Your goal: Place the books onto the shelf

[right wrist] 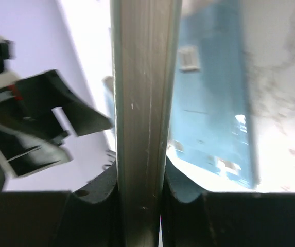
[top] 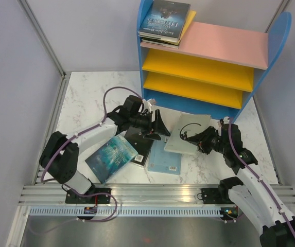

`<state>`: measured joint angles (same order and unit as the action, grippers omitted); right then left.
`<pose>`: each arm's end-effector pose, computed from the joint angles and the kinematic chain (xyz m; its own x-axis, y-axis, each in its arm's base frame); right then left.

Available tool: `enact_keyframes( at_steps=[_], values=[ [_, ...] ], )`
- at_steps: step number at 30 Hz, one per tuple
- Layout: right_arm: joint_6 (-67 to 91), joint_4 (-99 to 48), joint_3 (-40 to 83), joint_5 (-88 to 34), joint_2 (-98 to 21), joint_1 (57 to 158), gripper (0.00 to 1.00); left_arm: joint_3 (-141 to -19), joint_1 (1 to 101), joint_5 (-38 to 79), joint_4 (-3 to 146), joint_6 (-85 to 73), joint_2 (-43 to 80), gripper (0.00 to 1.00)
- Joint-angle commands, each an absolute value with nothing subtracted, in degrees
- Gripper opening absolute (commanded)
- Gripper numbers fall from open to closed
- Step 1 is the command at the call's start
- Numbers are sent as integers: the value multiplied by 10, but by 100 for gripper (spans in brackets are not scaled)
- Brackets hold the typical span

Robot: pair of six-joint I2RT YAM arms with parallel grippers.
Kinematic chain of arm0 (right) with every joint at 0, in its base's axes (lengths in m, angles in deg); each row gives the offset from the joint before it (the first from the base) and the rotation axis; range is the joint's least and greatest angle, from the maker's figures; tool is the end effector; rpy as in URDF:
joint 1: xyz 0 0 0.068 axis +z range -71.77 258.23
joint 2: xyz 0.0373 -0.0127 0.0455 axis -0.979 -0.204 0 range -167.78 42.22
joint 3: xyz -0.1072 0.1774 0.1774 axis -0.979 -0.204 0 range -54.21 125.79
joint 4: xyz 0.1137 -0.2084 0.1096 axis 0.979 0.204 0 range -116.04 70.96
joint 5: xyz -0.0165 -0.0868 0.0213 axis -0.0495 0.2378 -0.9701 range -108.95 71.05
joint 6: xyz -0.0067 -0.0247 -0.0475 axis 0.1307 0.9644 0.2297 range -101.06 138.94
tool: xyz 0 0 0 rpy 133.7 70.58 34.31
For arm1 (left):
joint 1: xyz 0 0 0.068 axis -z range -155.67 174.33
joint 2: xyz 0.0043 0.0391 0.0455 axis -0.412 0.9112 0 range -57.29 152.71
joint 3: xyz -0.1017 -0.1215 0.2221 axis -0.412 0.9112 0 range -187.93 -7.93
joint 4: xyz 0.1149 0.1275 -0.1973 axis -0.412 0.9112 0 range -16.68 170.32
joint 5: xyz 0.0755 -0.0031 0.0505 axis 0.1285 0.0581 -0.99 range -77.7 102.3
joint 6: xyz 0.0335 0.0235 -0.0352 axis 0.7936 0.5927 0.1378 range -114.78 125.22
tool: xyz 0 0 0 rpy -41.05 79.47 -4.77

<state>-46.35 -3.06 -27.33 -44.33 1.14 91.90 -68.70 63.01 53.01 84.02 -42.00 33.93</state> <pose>0.1497 0.0522 0.2208 -0.7409 0.6645 -0.0976 0.3056 0.4629 0.8321 0.2534 -0.2327 0.2385 -0.9780 0.0702 -0.1966 0.2052 0.4954 -0.8441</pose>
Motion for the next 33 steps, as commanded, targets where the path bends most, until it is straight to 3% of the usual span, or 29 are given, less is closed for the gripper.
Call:
enact_keyframes(
  at_steps=[1, 10, 21, 33],
  values=[
    [-559, -205, -227, -467, 52, 922, 0, -666, 603, 529, 832, -443, 301, 77],
    [-602, -332, -131, -454, 0, 923, 0, -688, 536, 559, 815, -457, 235, 78],
    [-584, -394, 87, -477, -227, 922, 0, -751, 464, 599, 810, -473, 223, 78],
    [-620, -496, 171, -466, -410, 923, 0, -769, 452, 584, 718, -533, 259, 78]
  ],
)
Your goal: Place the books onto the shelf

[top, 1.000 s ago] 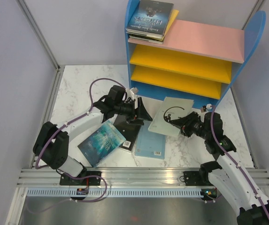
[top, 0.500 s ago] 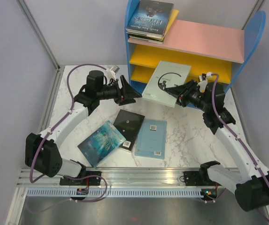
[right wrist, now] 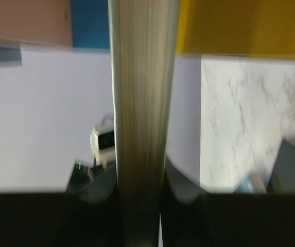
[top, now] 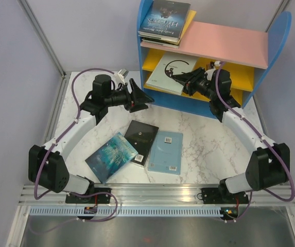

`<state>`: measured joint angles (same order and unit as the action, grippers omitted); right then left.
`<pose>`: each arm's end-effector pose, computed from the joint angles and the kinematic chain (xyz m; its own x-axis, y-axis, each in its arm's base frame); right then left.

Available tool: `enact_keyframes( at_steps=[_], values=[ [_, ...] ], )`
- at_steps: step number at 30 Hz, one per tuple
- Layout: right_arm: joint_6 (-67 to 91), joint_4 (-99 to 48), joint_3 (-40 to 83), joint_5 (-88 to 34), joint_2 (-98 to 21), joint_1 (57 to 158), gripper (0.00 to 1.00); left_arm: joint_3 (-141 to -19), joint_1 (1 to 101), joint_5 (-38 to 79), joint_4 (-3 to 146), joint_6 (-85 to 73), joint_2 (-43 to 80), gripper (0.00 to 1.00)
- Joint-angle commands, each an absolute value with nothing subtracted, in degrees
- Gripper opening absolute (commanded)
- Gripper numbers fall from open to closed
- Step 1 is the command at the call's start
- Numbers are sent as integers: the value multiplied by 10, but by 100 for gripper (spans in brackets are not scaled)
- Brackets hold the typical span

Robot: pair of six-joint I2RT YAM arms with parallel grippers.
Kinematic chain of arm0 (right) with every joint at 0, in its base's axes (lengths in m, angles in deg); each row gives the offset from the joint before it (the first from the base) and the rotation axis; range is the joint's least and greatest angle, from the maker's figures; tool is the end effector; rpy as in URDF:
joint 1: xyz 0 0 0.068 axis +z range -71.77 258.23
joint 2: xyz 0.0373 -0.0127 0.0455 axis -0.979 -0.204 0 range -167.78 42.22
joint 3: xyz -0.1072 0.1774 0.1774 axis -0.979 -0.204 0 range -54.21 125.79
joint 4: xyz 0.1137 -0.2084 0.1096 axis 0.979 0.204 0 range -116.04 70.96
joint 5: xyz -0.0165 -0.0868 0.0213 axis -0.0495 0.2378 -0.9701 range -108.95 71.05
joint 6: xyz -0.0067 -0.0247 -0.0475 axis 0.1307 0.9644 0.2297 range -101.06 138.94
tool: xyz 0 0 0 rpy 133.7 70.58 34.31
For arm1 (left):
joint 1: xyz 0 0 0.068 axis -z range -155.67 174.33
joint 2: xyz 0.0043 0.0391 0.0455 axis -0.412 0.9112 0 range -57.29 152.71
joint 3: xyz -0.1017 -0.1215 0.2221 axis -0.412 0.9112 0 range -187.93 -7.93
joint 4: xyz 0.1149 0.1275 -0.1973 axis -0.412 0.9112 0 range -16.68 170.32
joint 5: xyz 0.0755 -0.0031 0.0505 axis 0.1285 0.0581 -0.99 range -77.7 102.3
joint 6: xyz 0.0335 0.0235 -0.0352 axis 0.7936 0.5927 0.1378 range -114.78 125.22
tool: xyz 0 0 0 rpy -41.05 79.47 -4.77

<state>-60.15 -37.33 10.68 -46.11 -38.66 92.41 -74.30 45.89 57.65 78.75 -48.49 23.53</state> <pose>0.3214 0.0980 0.3556 -0.6622 0.7338 -0.1517 -0.0466 0.1618 0.9857 0.2913 -0.1424 0.3374 -0.8968 -0.2548 -0.3617 0.2663 0.3422 -0.9011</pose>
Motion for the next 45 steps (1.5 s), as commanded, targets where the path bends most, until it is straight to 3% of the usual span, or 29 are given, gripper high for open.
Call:
enact_keyframes(
  at_steps=[1, 9, 19, 29, 32, 33, 35, 36, 38, 39, 41, 42, 44, 45],
  values=[
    [-616, -495, 179, -465, -419, 923, 0, -785, 451, 579, 706, -541, 265, 78],
    [-610, -488, 235, -469, -493, 924, 0, -890, 433, 515, 680, -578, 353, 78],
    [-639, -523, 238, -475, -538, 936, 0, -924, 434, 449, 644, -624, 433, 75],
    [-673, -557, 245, -514, -581, 940, 0, -963, 436, 392, 626, -644, 477, 61],
    [-678, -567, 248, -524, -595, 941, 0, -975, 435, 374, 615, -654, 484, 40],
    [-678, -566, 252, -527, -597, 941, 0, -979, 435, 368, 615, -654, 486, 26],
    [-677, -563, 256, -532, -603, 941, 1, -981, 435, 352, 614, -655, 485, 10],
    [-675, -560, 261, -535, -604, 940, 10, -980, 435, 346, 615, -656, 484, 3],
    [-672, -552, 266, -543, -604, 940, 31, -979, 435, 327, 621, -654, 481, 2],
    [-660, -537, 269, -545, -602, 939, 51, -981, 435, 321, 624, -653, 479, 2],
    [-640, -511, 271, -551, -589, 939, 64, -985, 435, 304, 639, -647, 479, 2],
    [-631, -497, 270, -551, -584, 938, 78, -990, 436, 301, 643, -647, 482, 2],
    [-602, -456, 266, -556, -563, 937, 85, -993, 435, 287, 651, -647, 484, 2],
    [-594, -432, 261, -559, -555, 937, 94, -996, 435, 284, 654, -649, 487, 2]
  ],
)
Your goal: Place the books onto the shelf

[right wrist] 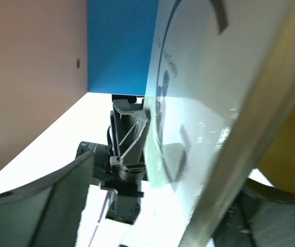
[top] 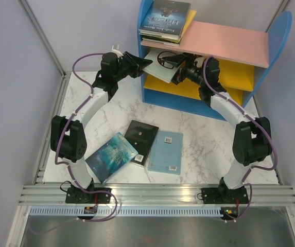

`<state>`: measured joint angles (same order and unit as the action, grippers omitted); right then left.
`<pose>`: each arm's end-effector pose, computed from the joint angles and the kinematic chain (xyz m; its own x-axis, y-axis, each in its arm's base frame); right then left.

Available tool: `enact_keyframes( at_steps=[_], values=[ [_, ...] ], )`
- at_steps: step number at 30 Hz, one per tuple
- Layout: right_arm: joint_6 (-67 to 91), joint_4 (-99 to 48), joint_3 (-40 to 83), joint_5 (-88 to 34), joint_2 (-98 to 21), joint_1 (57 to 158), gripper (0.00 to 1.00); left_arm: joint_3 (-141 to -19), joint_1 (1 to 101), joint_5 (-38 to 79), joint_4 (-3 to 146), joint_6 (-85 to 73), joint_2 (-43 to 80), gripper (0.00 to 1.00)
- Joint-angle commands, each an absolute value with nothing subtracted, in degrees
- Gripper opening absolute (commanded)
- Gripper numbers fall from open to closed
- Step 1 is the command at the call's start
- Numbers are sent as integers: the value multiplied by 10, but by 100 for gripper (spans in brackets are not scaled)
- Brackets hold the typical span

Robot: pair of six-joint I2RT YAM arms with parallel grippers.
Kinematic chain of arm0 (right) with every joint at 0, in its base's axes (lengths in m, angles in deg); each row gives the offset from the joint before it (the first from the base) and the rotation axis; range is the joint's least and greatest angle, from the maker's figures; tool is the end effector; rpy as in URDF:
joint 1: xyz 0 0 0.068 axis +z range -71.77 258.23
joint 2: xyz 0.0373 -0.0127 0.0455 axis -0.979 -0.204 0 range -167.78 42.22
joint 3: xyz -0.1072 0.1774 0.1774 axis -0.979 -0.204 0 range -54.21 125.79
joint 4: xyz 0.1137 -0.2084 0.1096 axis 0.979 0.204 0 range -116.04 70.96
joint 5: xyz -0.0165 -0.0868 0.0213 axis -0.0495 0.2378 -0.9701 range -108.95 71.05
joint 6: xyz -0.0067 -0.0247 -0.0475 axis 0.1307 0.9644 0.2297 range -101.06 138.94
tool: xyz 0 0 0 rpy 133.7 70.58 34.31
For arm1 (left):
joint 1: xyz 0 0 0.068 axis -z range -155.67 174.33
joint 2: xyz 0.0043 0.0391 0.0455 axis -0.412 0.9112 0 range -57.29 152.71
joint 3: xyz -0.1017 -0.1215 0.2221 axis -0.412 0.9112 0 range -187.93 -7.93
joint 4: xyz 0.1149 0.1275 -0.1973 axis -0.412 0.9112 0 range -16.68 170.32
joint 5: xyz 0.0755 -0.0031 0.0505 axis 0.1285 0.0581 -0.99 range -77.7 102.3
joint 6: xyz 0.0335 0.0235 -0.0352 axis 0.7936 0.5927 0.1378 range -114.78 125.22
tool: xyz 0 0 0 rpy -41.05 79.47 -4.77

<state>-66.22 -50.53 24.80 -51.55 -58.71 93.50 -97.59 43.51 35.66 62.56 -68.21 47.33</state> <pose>0.4037 0.1302 0.3415 -0.7349 0.6695 -0.1082 -0.1055 0.0447 0.9934 0.4159 -0.1597 0.3559 -0.6667 -0.6998 -0.2566 0.1262 0.2334 -0.9642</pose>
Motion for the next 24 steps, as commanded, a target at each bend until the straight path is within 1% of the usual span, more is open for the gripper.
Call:
enact_keyframes(
  at_steps=[1, 4, 10, 14, 19, 24],
  values=[
    [-576, -421, 257, -560, -537, 937, 98, -996, 435, 274, 657, -652, 488, 2],
    [-554, -380, 222, -561, -501, 936, 98, -1003, 436, 255, 668, -654, 491, 2],
    [-537, -339, 100, -562, -372, 938, 98, -999, 445, 205, 685, -668, 493, 2],
    [-533, -325, 22, -561, -316, 937, 98, -994, 450, 172, 700, -678, 490, 2],
    [-528, -302, -15, -559, -267, 937, 98, -979, 459, 108, 712, -713, 486, 2],
    [-521, -280, -29, -559, -242, 937, 98, -1003, 479, 38, 764, -741, 496, 2]
  ],
)
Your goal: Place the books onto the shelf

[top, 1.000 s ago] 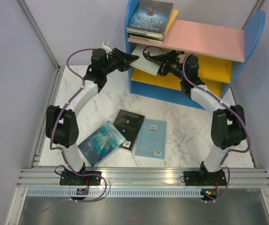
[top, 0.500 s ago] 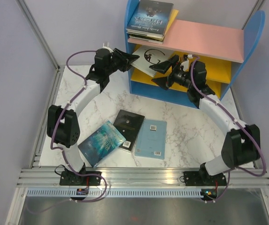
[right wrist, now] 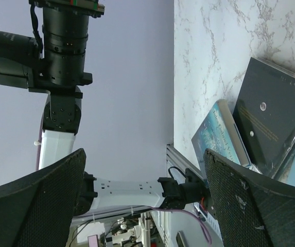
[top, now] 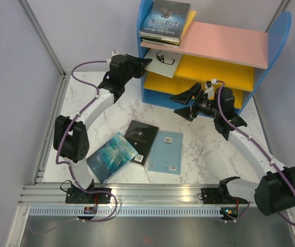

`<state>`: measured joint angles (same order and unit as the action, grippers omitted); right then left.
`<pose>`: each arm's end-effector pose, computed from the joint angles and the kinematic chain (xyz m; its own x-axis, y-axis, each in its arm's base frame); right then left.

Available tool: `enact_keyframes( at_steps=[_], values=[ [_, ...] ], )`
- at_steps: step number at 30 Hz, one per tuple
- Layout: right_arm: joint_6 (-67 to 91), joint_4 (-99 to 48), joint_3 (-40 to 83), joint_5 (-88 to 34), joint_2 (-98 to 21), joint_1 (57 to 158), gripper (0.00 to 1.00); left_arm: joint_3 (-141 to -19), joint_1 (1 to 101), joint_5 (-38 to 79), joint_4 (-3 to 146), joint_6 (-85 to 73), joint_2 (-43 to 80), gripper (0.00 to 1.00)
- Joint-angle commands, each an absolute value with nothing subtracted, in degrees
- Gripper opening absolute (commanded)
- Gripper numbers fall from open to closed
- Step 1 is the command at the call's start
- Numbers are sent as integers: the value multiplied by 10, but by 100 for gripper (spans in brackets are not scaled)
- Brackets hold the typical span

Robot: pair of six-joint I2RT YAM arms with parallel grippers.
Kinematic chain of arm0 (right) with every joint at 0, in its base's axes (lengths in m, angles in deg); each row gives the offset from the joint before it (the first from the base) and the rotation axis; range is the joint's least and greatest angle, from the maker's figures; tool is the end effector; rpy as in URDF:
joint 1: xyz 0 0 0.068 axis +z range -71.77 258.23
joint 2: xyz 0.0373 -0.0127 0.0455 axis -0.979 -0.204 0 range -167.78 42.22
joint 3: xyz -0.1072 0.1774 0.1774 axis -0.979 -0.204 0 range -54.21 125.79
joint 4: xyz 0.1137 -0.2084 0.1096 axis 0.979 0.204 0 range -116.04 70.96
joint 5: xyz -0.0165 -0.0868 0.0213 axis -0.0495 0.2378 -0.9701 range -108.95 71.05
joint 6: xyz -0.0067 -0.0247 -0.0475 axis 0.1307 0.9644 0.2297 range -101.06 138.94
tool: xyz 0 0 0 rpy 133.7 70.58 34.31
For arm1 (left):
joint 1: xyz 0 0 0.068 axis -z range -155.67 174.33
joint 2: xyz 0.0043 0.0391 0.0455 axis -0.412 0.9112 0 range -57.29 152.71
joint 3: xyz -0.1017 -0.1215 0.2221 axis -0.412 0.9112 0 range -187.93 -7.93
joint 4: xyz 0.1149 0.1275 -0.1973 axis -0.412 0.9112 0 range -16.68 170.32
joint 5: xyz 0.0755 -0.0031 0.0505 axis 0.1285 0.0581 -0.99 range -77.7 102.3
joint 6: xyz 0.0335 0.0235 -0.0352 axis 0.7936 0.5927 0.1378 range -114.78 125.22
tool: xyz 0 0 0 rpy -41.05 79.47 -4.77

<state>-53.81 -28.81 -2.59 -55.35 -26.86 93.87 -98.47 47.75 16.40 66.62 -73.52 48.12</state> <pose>0.2608 0.0950 0.3177 -0.8076 0.5722 -0.1429 0.0051 0.2491 0.9685 0.4126 -0.1815 0.3476 -0.4779 -0.8591 -0.1833 -0.0378 0.2286 -0.9728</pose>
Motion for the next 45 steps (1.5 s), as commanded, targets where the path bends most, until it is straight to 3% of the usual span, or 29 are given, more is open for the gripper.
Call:
enact_keyframes(
  at_steps=[1, 2, 5, 6, 11, 12, 17, 22, 29, 38, 45],
  values=[
    [-520, -278, -31, -559, -236, 936, 98, -1010, 482, 29, 772, -744, 501, 3],
    [-520, -275, -34, -558, -233, 937, 98, -1017, 483, 29, 778, -749, 505, 4],
    [-514, -270, -41, -555, -223, 936, 98, -1022, 483, 45, 789, -755, 514, 26],
    [-512, -267, -41, -554, -220, 937, 98, -1021, 482, 59, 791, -749, 514, 44],
    [-497, -261, -59, -550, -206, 937, 98, -1005, 481, 82, 801, -721, 499, 71],
    [-496, -261, -64, -549, -203, 936, 98, -1001, 481, 84, 803, -712, 494, 83],
    [-482, -261, -95, -544, -190, 937, 98, -992, 478, 88, 866, -676, 463, 93],
    [-459, -261, -141, -533, -180, 937, 98, -985, 468, 107, 949, -577, 412, 95],
    [-438, -261, -183, -493, -199, 976, 98, -842, 409, 182, 1014, -425, 307, 95],
    [-447, -284, -131, -378, -329, 1242, 98, -673, 329, 215, 1115, -355, 251, 97],
    [-504, -408, -132, -379, -465, 1331, 98, -605, 264, 242, 1115, -319, 267, 97]
  ],
)
